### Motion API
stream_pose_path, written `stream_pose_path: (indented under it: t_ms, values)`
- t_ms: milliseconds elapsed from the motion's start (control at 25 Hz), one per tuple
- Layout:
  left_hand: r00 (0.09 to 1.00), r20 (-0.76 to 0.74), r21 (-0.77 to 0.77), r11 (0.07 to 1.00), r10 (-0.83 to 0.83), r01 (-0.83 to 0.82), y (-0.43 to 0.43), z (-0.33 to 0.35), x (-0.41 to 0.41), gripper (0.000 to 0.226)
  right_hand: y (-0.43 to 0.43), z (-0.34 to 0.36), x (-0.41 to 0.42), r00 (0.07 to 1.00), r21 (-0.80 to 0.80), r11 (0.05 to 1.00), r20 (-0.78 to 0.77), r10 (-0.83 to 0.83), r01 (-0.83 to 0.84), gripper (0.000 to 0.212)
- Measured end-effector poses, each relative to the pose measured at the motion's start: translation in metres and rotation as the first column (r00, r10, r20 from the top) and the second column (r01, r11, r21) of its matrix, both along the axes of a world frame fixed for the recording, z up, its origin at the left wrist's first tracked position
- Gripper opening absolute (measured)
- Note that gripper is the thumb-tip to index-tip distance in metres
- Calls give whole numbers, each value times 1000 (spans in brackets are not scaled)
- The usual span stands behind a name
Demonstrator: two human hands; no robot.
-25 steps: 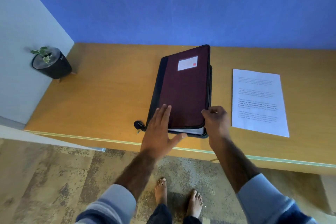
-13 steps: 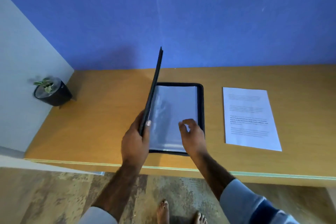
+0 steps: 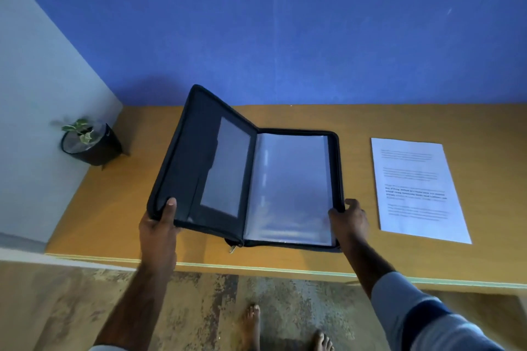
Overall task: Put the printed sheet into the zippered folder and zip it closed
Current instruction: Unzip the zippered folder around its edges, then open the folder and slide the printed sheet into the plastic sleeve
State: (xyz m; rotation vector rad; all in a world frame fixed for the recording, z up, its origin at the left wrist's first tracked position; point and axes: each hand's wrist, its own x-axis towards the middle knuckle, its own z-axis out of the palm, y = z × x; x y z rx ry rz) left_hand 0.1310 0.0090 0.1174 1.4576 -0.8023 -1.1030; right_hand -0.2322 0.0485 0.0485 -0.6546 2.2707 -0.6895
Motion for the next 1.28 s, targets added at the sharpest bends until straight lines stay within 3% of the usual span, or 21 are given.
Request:
stream_pose_path:
  t_ms: [120,200,280,400,640,840,920,1000,1120,1200,1280]
  values:
    - [996,49,78,994,74,-78,-2,-14,35,40,-5,-9,2,990,-7,992,64,-128,129,58]
    - [954,262,54,984,148,-168,-4,-13,49,47,-7,-15,8,985,1,989,91,-145,146,48]
    - [845,504,30,975,176,-220,-12,-14,56,56,-9,-19,15,988,8,990,66,-142,141,41]
    - [623,782,128,973,20,-191,-37,-27,65,51,-20,-20,17,989,12,990,35,-141,140,36]
    - [415,896,270,937,-160,-221,-57,-72,74,43,-38,-22,10,998,14,1000,-62,-26,27,45]
    - [341,917,301,921,-209,-246,-44,-100,72,47,-34,-24,19,979,45,990,-146,140,-135,47]
    - [330,909,317,935,-253,-156,-42,-103,59,55,-29,-21,28,957,71,981,-216,194,-183,46]
    - [275,898,332,939,-343,89,-40,-105,31,60,-22,-21,41,900,87,962,-340,271,-257,51]
    - [36,881,391,770,-471,504,-31,-113,-19,68,-13,-36,56,776,209,856,-363,516,-472,83]
    - [-85,866,448,690,-492,568,-25,-122,-39,74,-7,-49,60,685,278,789,-393,613,-547,88]
    - [-114,866,465,701,-487,540,-21,-130,-47,78,-5,-56,59,652,300,772,-415,634,-560,88]
